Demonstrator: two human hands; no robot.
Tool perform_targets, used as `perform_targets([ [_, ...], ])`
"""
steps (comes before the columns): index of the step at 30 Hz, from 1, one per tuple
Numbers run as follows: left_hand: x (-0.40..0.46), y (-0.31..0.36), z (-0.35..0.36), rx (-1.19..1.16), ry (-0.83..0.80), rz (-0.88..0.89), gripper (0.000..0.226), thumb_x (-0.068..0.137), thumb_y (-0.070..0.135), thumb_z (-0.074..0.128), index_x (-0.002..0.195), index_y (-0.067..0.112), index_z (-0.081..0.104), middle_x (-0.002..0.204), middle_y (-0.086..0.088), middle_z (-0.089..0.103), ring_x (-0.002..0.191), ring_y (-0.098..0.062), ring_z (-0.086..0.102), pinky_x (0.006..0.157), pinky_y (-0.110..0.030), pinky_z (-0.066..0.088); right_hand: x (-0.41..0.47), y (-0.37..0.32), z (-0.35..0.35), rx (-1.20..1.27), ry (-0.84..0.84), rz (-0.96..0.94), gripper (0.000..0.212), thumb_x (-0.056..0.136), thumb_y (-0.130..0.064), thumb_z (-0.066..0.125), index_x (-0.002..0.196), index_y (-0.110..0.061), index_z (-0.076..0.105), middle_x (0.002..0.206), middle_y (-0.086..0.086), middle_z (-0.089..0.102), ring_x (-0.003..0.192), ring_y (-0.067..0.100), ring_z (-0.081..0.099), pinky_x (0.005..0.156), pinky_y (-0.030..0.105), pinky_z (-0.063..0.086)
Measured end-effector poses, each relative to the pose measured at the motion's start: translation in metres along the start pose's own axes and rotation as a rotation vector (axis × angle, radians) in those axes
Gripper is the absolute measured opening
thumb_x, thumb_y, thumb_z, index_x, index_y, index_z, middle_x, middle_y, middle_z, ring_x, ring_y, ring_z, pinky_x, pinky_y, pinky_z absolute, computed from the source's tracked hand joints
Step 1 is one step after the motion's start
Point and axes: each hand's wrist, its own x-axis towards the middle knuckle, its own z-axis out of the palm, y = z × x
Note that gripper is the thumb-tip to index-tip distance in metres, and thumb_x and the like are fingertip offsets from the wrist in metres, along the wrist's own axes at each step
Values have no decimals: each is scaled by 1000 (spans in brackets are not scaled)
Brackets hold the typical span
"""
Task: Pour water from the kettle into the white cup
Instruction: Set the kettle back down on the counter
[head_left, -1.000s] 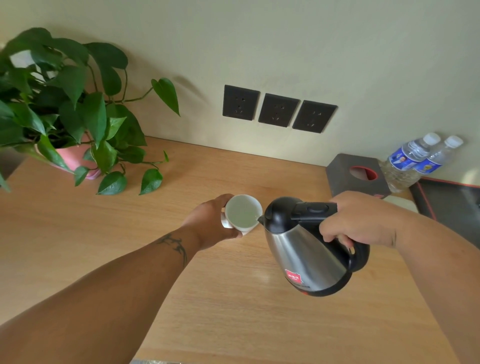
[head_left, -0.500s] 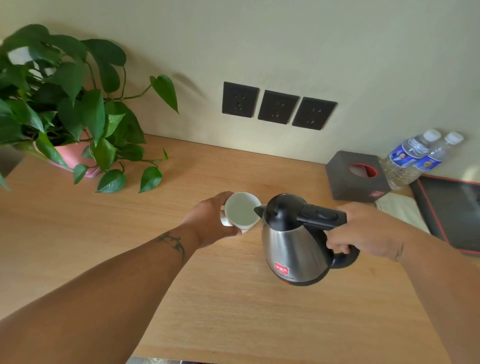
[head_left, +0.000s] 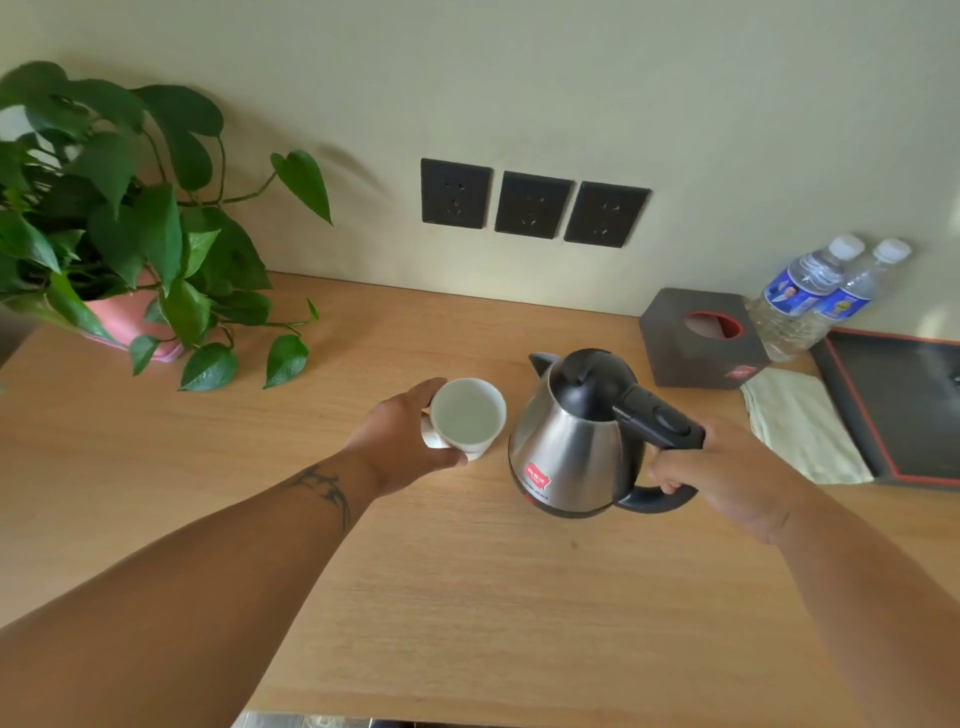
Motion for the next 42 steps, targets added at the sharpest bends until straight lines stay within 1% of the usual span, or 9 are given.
perform_targets([
  [3, 0, 1, 0, -3, 9, -21, 96, 65, 43, 93, 147, 39, 43, 125, 14, 63, 117, -11, 58, 99, -40, 50, 4, 11, 5, 21, 82, 12, 24, 73, -3, 67, 65, 7, 48, 57, 4, 47, 54, 13, 40, 63, 34, 34],
  [7, 0, 2, 0, 12, -2, -36, 102, 62, 52, 90, 149, 40, 39, 130, 13, 63, 121, -13, 58, 102, -43, 50, 12, 15, 15, 131, 175, 37, 28, 79, 9, 61, 62, -3, 43, 42, -12, 41, 37, 2, 38, 43, 13, 35],
  [11, 0, 5, -1, 27, 9, -42, 109, 64, 49, 92, 155, 35, 33, 139, 10, 59, 127, -16, 56, 106, -43, 47, 21, 14, 28, 253, 284, 33, 27, 81, 12, 57, 66, -6, 44, 54, 0, 38, 39, 3, 35, 40, 12, 33],
  [15, -1, 7, 1, 40, 12, -33, 112, 65, 49, 92, 157, 35, 30, 141, 11, 57, 128, -16, 56, 107, -42, 47, 34, 13, 41, 331, 387, 63, 18, 80, 5, 59, 70, -6, 50, 65, 8, 41, 59, 18, 38, 49, 25, 31],
  [19, 0, 7, 2, 51, 27, -29, 112, 64, 52, 92, 156, 37, 30, 139, 11, 59, 125, -14, 57, 103, -41, 49, 50, 8, 51, 410, 485, 95, 14, 79, 0, 60, 79, 10, 50, 69, 10, 46, 64, 21, 39, 54, 29, 33],
  [24, 1, 8, 2, 49, 35, -22, 112, 65, 49, 92, 157, 36, 29, 141, 11, 58, 125, -13, 56, 103, -37, 46, 65, 1, 53, 476, 552, 112, 11, 72, -11, 58, 75, -3, 51, 71, 11, 44, 67, 23, 37, 58, 37, 33],
  [32, 2, 8, 1, 47, 38, -33, 111, 64, 50, 92, 156, 39, 30, 140, 9, 58, 126, -14, 56, 105, -39, 46, 81, -1, 57, 501, 558, 138, 8, 72, -13, 56, 77, -12, 50, 72, 11, 45, 67, 24, 38, 57, 35, 35],
  [37, 2, 7, 2, 53, 37, -29, 110, 65, 50, 92, 155, 39, 30, 140, 10, 58, 125, -13, 56, 103, -37, 47, 86, -2, 55, 490, 561, 156, 26, 76, -13, 58, 89, 9, 55, 76, 12, 51, 69, 25, 44, 59, 37, 41],
  [42, 1, 8, 3, 56, 46, -32, 109, 66, 48, 92, 156, 38, 31, 140, 9, 59, 126, -15, 56, 102, -36, 46, 93, -1, 50, 445, 545, 143, 20, 81, -9, 59, 90, 9, 56, 78, 13, 53, 71, 25, 46, 61, 37, 41],
])
